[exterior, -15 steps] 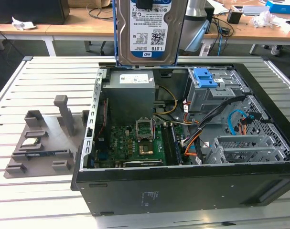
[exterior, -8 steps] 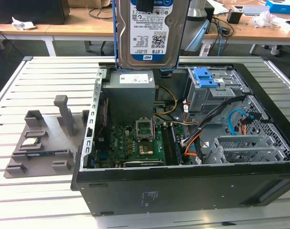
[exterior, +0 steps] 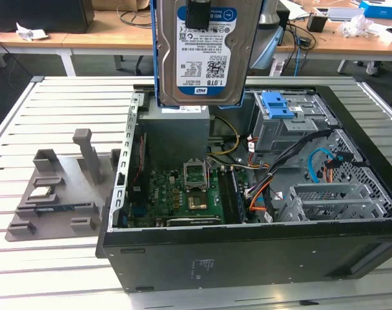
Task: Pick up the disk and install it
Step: 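Pick up the disk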
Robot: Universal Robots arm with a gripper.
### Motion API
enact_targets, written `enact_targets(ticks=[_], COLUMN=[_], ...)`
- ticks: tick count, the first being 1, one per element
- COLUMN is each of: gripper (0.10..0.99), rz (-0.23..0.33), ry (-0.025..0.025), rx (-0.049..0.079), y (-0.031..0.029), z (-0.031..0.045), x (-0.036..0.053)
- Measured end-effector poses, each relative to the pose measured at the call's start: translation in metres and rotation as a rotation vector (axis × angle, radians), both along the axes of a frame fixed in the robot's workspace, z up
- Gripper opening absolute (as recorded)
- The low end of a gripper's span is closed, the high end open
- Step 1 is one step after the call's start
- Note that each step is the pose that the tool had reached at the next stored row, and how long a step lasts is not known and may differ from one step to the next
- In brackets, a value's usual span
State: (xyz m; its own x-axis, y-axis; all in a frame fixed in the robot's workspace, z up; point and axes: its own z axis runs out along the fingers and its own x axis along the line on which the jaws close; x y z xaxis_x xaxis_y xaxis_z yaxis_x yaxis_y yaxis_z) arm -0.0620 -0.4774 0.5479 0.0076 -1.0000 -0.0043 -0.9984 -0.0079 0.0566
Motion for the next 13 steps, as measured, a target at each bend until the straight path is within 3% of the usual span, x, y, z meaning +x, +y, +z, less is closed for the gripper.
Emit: enact_targets(ticks=[13], gripper=[0.365], rz=[0.0], ry=[-0.0001], rx=[0.0], y=[-0.0102], z=[-0.0105], x=[0.0003])
